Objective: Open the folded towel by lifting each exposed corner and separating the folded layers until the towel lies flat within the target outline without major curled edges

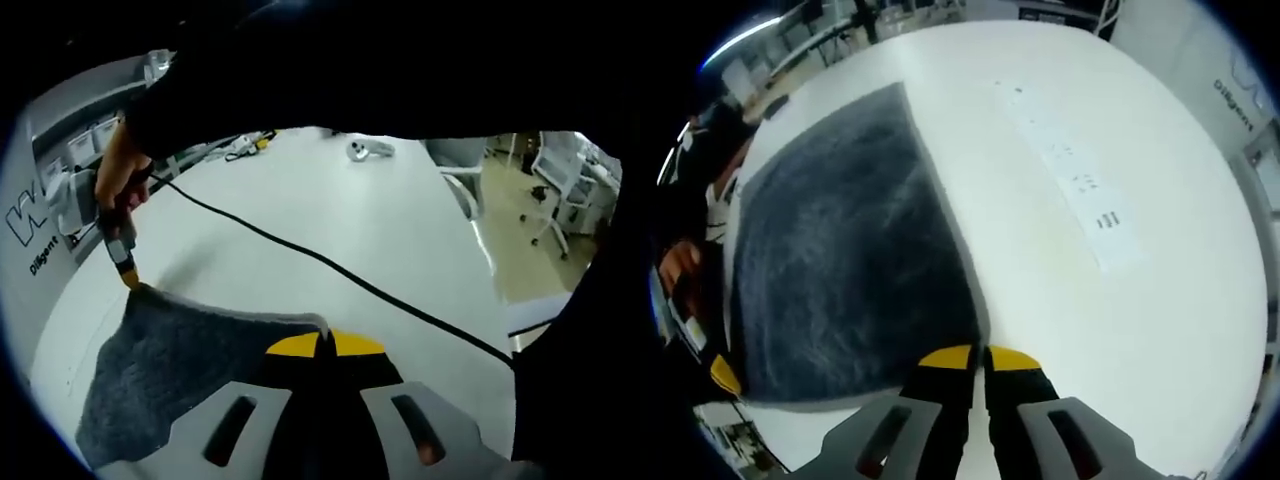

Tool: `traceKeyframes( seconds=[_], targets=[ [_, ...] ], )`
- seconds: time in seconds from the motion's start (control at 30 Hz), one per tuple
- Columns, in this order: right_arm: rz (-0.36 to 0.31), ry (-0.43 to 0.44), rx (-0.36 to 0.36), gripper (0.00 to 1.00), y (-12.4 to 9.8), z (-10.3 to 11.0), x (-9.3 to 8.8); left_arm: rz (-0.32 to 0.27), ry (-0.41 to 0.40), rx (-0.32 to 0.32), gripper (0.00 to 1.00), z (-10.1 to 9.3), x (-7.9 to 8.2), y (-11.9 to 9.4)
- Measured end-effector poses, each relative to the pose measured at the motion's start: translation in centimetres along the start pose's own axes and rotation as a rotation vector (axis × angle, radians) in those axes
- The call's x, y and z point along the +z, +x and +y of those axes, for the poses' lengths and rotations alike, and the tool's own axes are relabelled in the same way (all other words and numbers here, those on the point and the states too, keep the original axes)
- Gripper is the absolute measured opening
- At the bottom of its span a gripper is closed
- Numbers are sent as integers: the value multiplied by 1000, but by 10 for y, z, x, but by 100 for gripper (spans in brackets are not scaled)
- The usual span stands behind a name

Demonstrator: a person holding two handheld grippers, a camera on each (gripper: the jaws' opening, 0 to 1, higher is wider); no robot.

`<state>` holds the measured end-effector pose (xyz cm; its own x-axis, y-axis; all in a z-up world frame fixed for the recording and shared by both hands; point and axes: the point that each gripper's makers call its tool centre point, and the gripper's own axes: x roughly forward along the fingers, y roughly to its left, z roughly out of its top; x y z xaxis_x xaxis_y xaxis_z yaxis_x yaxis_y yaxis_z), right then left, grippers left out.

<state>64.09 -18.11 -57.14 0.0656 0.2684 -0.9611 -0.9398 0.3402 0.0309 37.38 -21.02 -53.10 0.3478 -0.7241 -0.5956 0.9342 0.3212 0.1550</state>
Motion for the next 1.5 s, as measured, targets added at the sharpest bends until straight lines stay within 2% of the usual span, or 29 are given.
traceKeyframes(
  seconds=[0.13,0.2,0.27,0.53,0.7,0.87,0.93,1.03,1.37,1.5],
  targets=[
    [-9,12,-3,0,-2,-8,2,-2,-1,2,2,-3,-1,-2],
    [-23,52,11,0,-4,-5,3,0,1,1,2,-3,-2,-3],
    [-28,45,6,0,-4,-1,1,18,6,11,2,-2,-5,-4],
    [-16,30,11,0,-4,-9,2,17,6,30,2,1,-4,-8],
    [-14,33,16,0,-7,4,4,7,1,26,2,-1,-1,-9],
    [8,45,6,0,-7,8,0,4,-24,0,2,-6,-1,-12],
    [3,53,7,0,-9,10,1,1,-20,-1,2,-7,-1,-13],
    [-8,68,5,0,-12,14,3,5,31,5,2,-9,-4,-15],
    [-40,122,-4,0,-14,23,0,-26,5,24,2,-4,1,-25],
    [-71,163,-14,0,-22,16,6,-41,-6,34,2,1,4,-29]
  ],
)
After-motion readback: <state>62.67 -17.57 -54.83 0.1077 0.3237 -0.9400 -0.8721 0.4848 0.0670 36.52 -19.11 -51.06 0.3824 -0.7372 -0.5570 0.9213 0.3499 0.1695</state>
